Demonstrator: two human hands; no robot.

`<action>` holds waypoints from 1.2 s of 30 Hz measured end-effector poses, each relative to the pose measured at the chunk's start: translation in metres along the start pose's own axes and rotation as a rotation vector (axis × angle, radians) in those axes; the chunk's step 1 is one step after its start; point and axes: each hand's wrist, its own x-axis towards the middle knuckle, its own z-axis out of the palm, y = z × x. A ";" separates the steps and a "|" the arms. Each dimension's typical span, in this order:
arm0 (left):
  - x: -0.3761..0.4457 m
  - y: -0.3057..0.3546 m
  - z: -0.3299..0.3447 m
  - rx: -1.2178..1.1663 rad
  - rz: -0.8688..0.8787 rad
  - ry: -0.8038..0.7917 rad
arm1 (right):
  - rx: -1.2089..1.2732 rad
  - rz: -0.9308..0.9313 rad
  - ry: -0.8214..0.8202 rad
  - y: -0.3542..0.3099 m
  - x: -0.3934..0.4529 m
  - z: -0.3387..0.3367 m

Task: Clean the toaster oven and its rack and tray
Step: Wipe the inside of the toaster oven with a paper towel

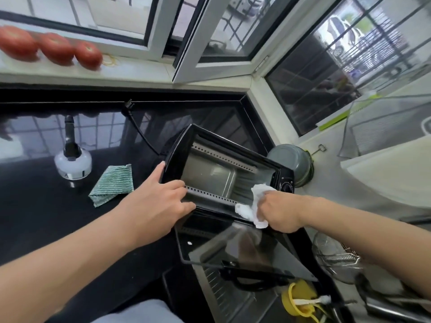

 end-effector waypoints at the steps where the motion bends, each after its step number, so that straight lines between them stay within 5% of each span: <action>1: -0.002 0.002 0.001 0.011 0.008 0.019 | 0.024 0.004 0.002 -0.001 0.000 0.001; 13: -0.017 0.015 0.007 0.077 0.022 0.100 | 0.411 0.150 -0.256 -0.036 0.048 -0.016; 19: -0.021 0.018 0.007 0.081 0.034 0.032 | 0.150 0.191 -0.079 -0.031 -0.018 -0.026; 22: -0.020 0.018 0.005 0.082 0.031 0.026 | 0.023 0.439 0.038 -0.001 -0.072 -0.035; 26: -0.020 0.017 0.006 0.068 0.033 0.031 | 0.222 0.686 0.222 0.019 -0.105 -0.028; 31: -0.019 0.016 0.007 0.073 0.024 0.016 | 0.490 0.667 0.602 0.004 -0.088 -0.007; 36: -0.016 0.014 0.004 0.064 0.015 -0.007 | 0.478 0.533 0.743 -0.013 -0.038 0.001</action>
